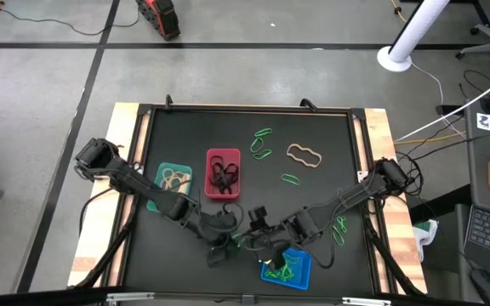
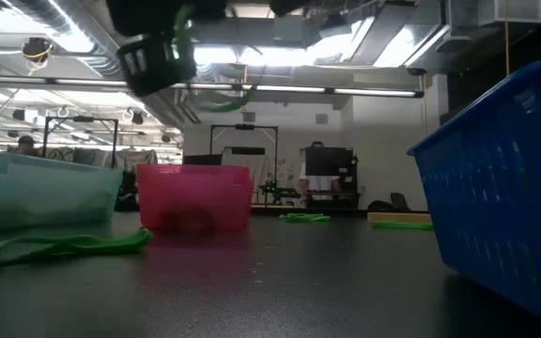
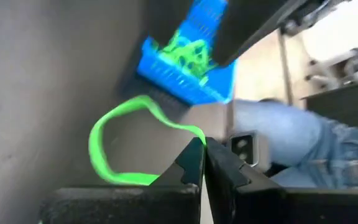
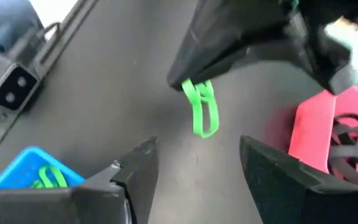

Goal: Sort rubber bands into baskets
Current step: Put the green rubber band into the blue bin

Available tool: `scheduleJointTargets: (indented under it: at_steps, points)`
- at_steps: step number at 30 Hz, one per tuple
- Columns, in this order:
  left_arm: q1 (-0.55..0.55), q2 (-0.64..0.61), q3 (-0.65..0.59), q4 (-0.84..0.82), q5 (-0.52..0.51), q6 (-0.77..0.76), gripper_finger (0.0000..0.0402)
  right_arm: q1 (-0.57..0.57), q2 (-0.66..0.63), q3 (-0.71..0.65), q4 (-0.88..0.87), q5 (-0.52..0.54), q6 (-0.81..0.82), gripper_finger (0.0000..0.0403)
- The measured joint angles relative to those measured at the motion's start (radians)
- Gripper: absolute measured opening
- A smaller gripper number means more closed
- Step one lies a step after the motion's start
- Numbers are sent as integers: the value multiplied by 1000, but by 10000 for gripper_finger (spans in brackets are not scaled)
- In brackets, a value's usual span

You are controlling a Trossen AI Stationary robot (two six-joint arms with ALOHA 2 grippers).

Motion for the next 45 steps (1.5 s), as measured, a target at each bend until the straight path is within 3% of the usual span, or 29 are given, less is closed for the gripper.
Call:
scheduleJointTargets:
  at_steps: [14, 18, 25, 29, 33, 45]
  points:
    - [15, 0, 0, 103, 4, 44, 5, 0, 45, 0, 74, 23, 0, 213]
    - [15, 0, 0, 111, 4, 70, 7, 0, 45, 0, 72, 26, 0, 171]
    - [15, 0, 0, 147, 4, 101, 8, 0, 45, 0, 68, 18, 0, 54]
    - [15, 0, 0, 146, 4, 102, 25, 6, 45, 0, 61, 6, 0, 7]
    - [15, 0, 0, 145, 28, 132, 49, 16, 45, 0, 46, -26, 9, 20]
    - [13, 0, 0, 2, 47, 206, 154, 87, 45, 0, -121, -169, 136, 3]
